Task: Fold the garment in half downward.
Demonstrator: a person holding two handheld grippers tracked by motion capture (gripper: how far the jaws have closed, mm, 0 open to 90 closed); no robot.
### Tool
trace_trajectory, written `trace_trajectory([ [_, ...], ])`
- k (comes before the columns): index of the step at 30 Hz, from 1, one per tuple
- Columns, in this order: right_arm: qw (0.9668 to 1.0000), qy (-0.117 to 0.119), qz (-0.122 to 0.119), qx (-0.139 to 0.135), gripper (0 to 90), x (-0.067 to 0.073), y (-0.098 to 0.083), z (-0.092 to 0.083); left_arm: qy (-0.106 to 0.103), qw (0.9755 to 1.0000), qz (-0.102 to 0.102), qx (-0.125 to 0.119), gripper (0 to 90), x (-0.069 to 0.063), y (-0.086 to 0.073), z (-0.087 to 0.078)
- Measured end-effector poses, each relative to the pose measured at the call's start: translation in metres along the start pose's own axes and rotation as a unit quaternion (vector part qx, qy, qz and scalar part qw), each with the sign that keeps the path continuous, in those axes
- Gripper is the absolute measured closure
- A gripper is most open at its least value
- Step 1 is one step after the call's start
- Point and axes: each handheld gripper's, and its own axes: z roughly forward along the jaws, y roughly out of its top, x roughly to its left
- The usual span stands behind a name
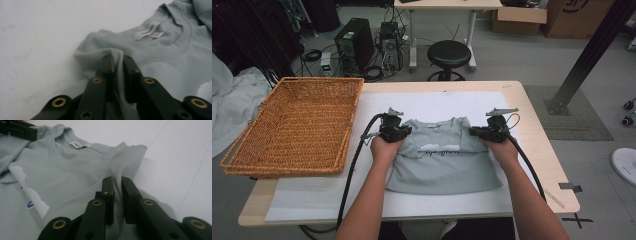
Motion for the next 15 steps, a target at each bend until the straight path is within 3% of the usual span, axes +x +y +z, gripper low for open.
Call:
trace_trajectory([
  [4,0.9986,0.017,-0.02,-0.046,83.5,0.009,-0.002,-0.022,-0.025,0.9984,0.024,-0.044,84.5,-0.012,-0.006,-0.023],
  [9,0.9938,0.047,-0.046,-0.09,83.4,0.026,-0.013,-0.056,-0.061,0.9912,0.049,-0.107,84.4,-0.026,-0.033,-0.059],
  [10,0.9927,0.056,-0.052,-0.094,83.4,0.029,-0.016,-0.061,-0.072,0.9894,0.048,-0.117,84.4,-0.028,-0.041,-0.066],
  [13,0.9896,0.07,-0.085,-0.091,83.5,0.044,-0.032,-0.076,-0.08,0.9869,0.052,-0.131,84.3,-0.033,-0.065,-0.083],
  [15,0.989,0.071,-0.102,-0.081,83.5,0.053,-0.047,-0.081,-0.079,0.9865,0.046,-0.135,84.2,-0.036,-0.081,-0.092],
])
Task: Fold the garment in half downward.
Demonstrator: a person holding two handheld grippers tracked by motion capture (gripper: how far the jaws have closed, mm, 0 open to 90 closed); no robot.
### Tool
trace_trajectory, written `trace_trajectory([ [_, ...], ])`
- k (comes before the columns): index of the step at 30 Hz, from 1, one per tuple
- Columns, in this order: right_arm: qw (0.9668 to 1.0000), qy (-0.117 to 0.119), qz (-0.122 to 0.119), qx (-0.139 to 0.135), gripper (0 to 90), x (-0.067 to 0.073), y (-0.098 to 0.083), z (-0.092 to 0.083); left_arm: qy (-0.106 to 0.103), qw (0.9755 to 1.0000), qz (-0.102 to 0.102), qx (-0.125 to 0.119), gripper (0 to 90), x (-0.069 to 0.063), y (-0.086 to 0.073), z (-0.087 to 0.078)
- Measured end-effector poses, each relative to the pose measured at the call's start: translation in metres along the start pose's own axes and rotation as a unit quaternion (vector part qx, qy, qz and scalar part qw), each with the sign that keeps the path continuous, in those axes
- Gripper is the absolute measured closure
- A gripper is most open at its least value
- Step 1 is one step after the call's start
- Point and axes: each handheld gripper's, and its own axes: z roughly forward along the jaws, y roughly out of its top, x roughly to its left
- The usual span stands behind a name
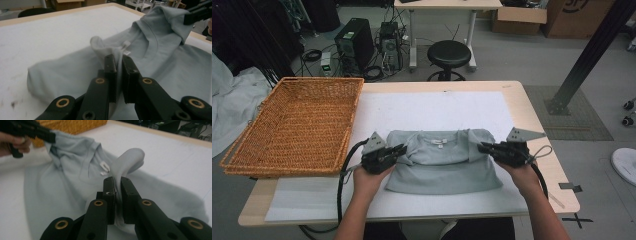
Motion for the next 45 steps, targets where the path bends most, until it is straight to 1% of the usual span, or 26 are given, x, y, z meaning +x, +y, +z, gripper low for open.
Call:
trace_trajectory([
  [2,0.9998,0.004,-0.009,0.015,83.5,0.01,-0.012,-0.003,0.003,1.0,0.0,0.0,83.9,-0.005,-0.01,-0.009],
  [3,0.9997,0.002,-0.012,0.021,83.5,0.014,-0.018,-0.005,0.004,1.0,0.002,0.007,83.6,-0.009,-0.016,-0.011],
  [5,0.9997,0.003,-0.008,0.023,83.0,0.019,-0.028,-0.009,0.01,0.9999,0.009,0.011,79.3,-0.013,-0.022,-0.013],
  [6,0.9998,0.003,-0.004,0.02,81.6,0.02,-0.031,-0.011,0.01,0.9998,0.004,0.018,72.5,-0.013,-0.025,-0.013],
  [7,0.9998,0.003,0.005,0.016,74.2,0.021,-0.034,-0.013,0.011,0.9997,-0.003,0.022,61.0,-0.013,-0.025,-0.013],
  [8,0.9998,0.003,0.015,0.012,66.7,0.02,-0.035,-0.014,0.014,0.9996,-0.008,0.025,55.2,-0.012,-0.024,-0.014],
  [9,0.9997,0.0,0.022,0.007,61.0,0.019,-0.034,-0.015,0.016,0.9995,-0.017,0.022,50.5,-0.011,-0.022,-0.014],
  [10,0.9995,-0.002,0.032,0.002,60.6,0.018,-0.032,-0.017,0.013,0.9995,-0.023,0.019,45.0,-0.011,-0.018,-0.015],
  [12,0.9993,-0.008,0.035,-0.009,55.6,0.016,-0.025,-0.019,0.012,0.9997,-0.016,0.016,42.1,-0.011,-0.007,-0.014],
  [13,0.9991,-0.014,0.037,-0.015,51.3,0.015,-0.02,-0.019,0.008,0.9998,-0.011,0.014,41.2,-0.012,0.001,-0.011],
  [14,0.9989,-0.017,0.041,-0.016,50.1,0.013,-0.013,-0.018,0.003,0.9998,-0.009,0.017,40.3,-0.012,0.007,-0.007],
  [16,0.9987,-0.027,0.042,-0.009,46.9,0.01,-0.004,-0.014,-0.001,0.9996,-0.008,0.028,37.4,-0.012,0.018,0.003],
  [17,0.9985,-0.031,0.046,-0.003,45.2,0.007,0.001,-0.01,-0.003,0.999,-0.006,0.045,36.2,-0.01,0.025,0.011],
  [19,0.9981,-0.032,0.052,0.01,45.6,0.002,0.008,0.0,0.003,0.998,-0.002,0.064,35.8,-0.007,0.031,0.023],
  [20,0.9978,-0.032,0.056,0.017,45.6,-0.001,0.011,0.004,-0.001,0.9969,-0.002,0.078,36.2,-0.004,0.032,0.029],
  [23,0.9956,-0.03,0.077,0.044,45.5,-0.011,0.01,0.018,0.007,0.9933,-0.012,0.115,36.2,0.005,0.029,0.046],
  [24,0.9948,-0.029,0.083,0.051,45.7,-0.014,0.008,0.021,0.011,0.9924,-0.017,0.122,36.1,0.007,0.027,0.049],
  [26,0.9938,-0.026,0.091,0.059,47.1,-0.017,0.004,0.026,0.017,0.9902,-0.016,0.138,36.7,0.01,0.022,0.055],
  [28,0.993,-0.021,0.098,0.063,49.2,-0.019,0.0,0.03,0.015,0.9897,-0.02,0.141,37.8,0.012,0.02,0.059],
  [30,0.9924,-0.014,0.104,0.064,53.0,-0.02,-0.003,0.034,0.021,0.9894,-0.026,0.141,39.8,0.012,0.018,0.063],
  [31,0.9923,-0.012,0.105,0.065,55.2,-0.019,-0.004,0.036,0.017,0.99,-0.03,0.137,42.1,0.013,0.018,0.064],
  [33,0.9924,-0.006,0.105,0.064,60.5,-0.019,-0.004,0.039,0.019,0.9908,-0.027,0.131,47.9,0.013,0.018,0.064],
  [36,0.993,0.001,0.098,0.066,77.2,-0.019,-0.005,0.04,0.019,0.9928,-0.013,0.117,70.7,0.011,0.018,0.062],
  [39,0.9952,0.008,0.082,0.054,83.1,-0.014,-0.005,0.035,0.016,0.9959,0.0,0.089,85.5,0.006,0.017,0.053],
  [42,0.996,0.022,0.081,0.031,83.9,-0.008,-0.007,0.026,-0.003,0.9979,0.005,0.065,87.0,0.0,0.013,0.039],
  [45,0.9966,0.037,0.074,0.008,84.1,0.003,-0.011,0.013,-0.031,0.999,0.005,0.033,87.0,-0.011,0.002,0.019],
])
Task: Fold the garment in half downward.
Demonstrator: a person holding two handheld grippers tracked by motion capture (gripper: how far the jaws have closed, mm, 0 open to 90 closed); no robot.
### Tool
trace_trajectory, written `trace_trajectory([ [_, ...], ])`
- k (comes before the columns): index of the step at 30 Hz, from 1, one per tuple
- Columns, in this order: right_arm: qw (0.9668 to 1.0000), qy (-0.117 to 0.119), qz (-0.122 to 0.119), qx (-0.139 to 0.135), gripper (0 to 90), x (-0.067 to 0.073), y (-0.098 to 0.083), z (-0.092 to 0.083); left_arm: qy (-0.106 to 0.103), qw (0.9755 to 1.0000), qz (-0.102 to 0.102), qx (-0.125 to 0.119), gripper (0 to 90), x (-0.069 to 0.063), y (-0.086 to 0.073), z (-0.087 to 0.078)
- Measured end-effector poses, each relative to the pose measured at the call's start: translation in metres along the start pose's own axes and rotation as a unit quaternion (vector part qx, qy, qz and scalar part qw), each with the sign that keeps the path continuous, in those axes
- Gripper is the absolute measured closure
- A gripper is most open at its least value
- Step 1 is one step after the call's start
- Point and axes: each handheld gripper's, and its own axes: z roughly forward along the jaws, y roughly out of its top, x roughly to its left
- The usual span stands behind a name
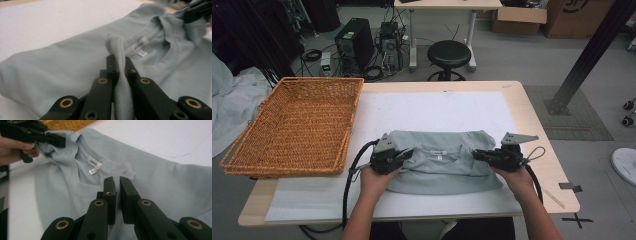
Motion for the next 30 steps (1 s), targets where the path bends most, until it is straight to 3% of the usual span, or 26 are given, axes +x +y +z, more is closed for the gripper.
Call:
trace_trajectory([
  [2,0.9997,0.016,-0.008,-0.019,84.1,0.01,-0.008,-0.009,-0.012,0.9999,0.002,-0.008,86.9,-0.008,-0.011,-0.01],
  [7,0.9975,0.034,-0.05,-0.037,84.0,0.032,-0.029,-0.023,-0.029,0.9987,-0.02,-0.035,85.0,-0.015,-0.035,-0.033],
  [11,0.9944,0.049,-0.08,-0.049,84.0,0.047,-0.046,-0.031,-0.034,0.9984,-0.008,-0.044,79.6,-0.019,-0.05,-0.045],
  [13,0.9929,0.051,-0.098,-0.044,83.6,0.055,-0.052,-0.035,-0.036,0.9974,0.002,-0.062,70.9,-0.022,-0.053,-0.052],
  [15,0.9915,0.052,-0.112,-0.043,78.4,0.061,-0.059,-0.039,-0.045,0.9959,-0.013,-0.078,53.3,-0.02,-0.056,-0.058],
  [17,0.991,0.056,-0.11,-0.053,72.0,0.063,-0.064,-0.045,-0.04,0.9939,-0.018,-0.101,48.2,-0.018,-0.059,-0.063],
  [19,0.9912,0.051,-0.104,-0.064,71.0,0.061,-0.066,-0.052,-0.026,0.9927,-0.024,-0.115,41.8,-0.015,-0.059,-0.068],
  [22,0.9926,0.031,-0.09,-0.076,68.2,0.054,-0.062,-0.062,-0.007,0.993,-0.017,-0.116,33.8,-0.01,-0.053,-0.07],
  [24,0.9933,0.004,-0.083,-0.08,65.5,0.05,-0.058,-0.066,0.004,0.9936,-0.006,-0.113,27.2,-0.009,-0.049,-0.069],
  [28,0.996,-0.053,-0.046,-0.055,57.7,0.037,-0.053,-0.062,0.006,0.9946,-0.009,-0.103,23.9,-0.006,-0.042,-0.063],
  [30,0.9974,-0.062,-0.021,-0.03,55.8,0.032,-0.051,-0.055,-0.004,0.9954,-0.015,-0.095,24.0,-0.005,-0.04,-0.059],
])
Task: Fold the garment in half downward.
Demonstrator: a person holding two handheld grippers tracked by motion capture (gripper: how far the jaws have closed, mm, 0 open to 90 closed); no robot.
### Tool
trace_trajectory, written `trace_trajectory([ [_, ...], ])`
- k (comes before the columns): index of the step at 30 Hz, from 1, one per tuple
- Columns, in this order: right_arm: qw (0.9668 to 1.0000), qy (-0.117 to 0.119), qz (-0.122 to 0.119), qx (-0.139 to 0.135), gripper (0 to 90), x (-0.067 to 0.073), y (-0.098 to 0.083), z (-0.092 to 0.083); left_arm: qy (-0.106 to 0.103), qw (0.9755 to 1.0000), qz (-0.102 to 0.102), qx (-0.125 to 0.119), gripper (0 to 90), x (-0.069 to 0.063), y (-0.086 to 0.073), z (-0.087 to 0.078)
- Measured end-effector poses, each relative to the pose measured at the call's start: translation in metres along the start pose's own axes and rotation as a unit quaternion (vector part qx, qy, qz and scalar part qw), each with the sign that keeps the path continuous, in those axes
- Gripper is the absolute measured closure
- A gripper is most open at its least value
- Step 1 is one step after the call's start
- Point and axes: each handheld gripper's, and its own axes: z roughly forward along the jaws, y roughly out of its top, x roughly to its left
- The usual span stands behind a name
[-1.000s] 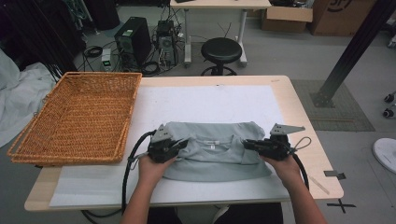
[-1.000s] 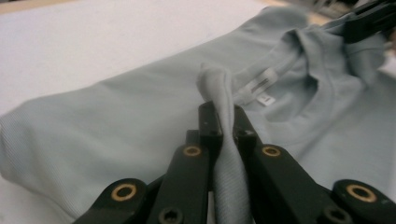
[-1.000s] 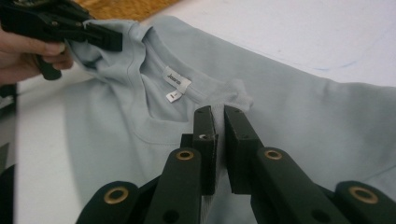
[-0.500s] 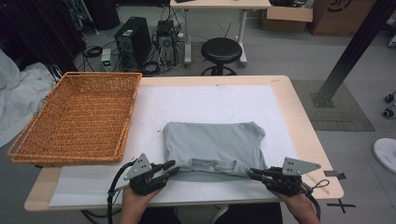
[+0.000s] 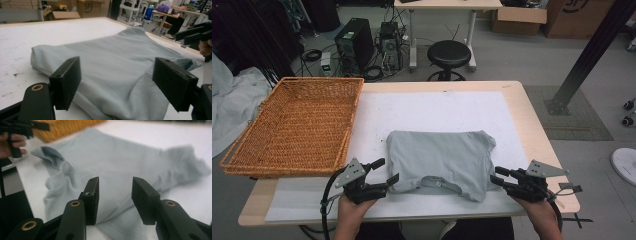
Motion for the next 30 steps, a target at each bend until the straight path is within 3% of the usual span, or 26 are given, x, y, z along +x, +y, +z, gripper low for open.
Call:
trace_trajectory([
  [1,0.9999,-0.011,0.006,0.012,55.0,-0.001,0.0,0.004,-0.004,1.0,0.002,0.003,23.9,0.0,0.002,0.002],
  [6,0.9979,-0.015,0.035,0.054,55.1,-0.003,0.001,0.021,-0.013,0.9999,0.01,0.003,24.6,0.001,0.01,0.01],
  [8,0.9962,-0.021,0.037,0.076,62.5,-0.004,-0.001,0.027,-0.014,0.9999,0.01,0.004,24.8,0.003,0.012,0.011],
  [10,0.9946,-0.012,0.029,0.099,80.2,-0.003,-0.001,0.032,-0.014,0.9998,0.011,0.004,25.2,0.004,0.013,0.013],
  [13,0.995,-0.014,0.005,0.099,86.2,-0.001,0.003,0.032,-0.019,0.9997,0.015,0.005,25.3,0.006,0.015,0.015],
  [19,0.996,-0.049,0.006,0.074,86.2,-0.021,0.017,0.018,-0.02,0.9998,0.004,0.003,24.4,0.012,0.02,0.016],
  [21,0.9958,-0.047,0.017,0.077,84.7,-0.027,0.014,0.019,-0.018,0.9998,0.001,0.006,24.1,0.013,0.02,0.017],
  [23,0.9965,-0.04,0.021,0.07,75.8,-0.026,0.009,0.02,-0.015,0.9998,-0.002,0.011,23.9,0.015,0.02,0.019],
  [27,0.9986,-0.024,0.042,0.019,52.4,-0.025,0.008,0.013,-0.007,0.9997,-0.013,0.019,22.2,0.017,0.018,0.021],
  [30,0.9983,-0.024,0.048,-0.023,43.7,-0.028,0.013,0.006,-0.001,0.9996,-0.021,0.021,19.1,0.018,0.019,0.022],
])
